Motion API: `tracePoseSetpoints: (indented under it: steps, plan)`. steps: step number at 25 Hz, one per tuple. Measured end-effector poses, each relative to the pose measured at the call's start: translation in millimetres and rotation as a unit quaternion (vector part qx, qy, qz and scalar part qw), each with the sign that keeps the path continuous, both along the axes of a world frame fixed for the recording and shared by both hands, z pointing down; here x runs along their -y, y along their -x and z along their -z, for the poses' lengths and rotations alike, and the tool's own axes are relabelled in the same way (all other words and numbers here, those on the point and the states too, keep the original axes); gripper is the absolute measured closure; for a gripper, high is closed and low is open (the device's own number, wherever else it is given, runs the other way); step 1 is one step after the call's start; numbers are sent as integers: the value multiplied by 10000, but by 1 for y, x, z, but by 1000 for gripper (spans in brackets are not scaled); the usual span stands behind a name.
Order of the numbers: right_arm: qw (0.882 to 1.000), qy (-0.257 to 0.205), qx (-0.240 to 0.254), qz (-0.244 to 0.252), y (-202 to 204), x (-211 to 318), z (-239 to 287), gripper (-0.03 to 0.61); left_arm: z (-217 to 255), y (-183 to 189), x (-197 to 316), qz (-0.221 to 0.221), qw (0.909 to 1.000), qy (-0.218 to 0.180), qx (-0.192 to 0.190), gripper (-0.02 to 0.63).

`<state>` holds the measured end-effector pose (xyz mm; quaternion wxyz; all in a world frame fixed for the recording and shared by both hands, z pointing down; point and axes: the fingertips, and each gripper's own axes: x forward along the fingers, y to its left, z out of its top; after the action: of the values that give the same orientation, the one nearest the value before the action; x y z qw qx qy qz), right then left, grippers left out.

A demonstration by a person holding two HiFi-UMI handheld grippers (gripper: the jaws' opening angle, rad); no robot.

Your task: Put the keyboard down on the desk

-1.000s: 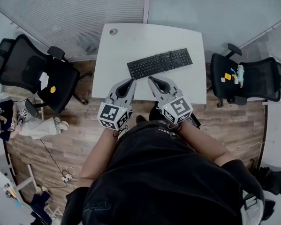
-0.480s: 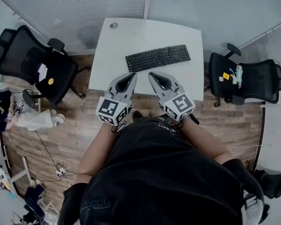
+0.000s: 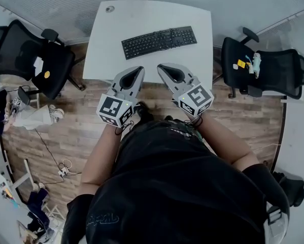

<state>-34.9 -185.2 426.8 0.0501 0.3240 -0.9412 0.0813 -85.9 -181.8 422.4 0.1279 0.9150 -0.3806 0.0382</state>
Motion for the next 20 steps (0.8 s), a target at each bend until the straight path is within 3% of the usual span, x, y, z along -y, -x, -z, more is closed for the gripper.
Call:
tracePoseSetpoints:
  steps: [11, 20]
  plan:
    - [9999, 14, 58, 93, -62, -63, -3, 555, -11, -61, -69, -119, 9996, 232, -111, 598]
    - [9996, -23, 177, 232, -101, -112, 1, 555, -10, -95, -125, 43, 9999, 140, -78, 598]
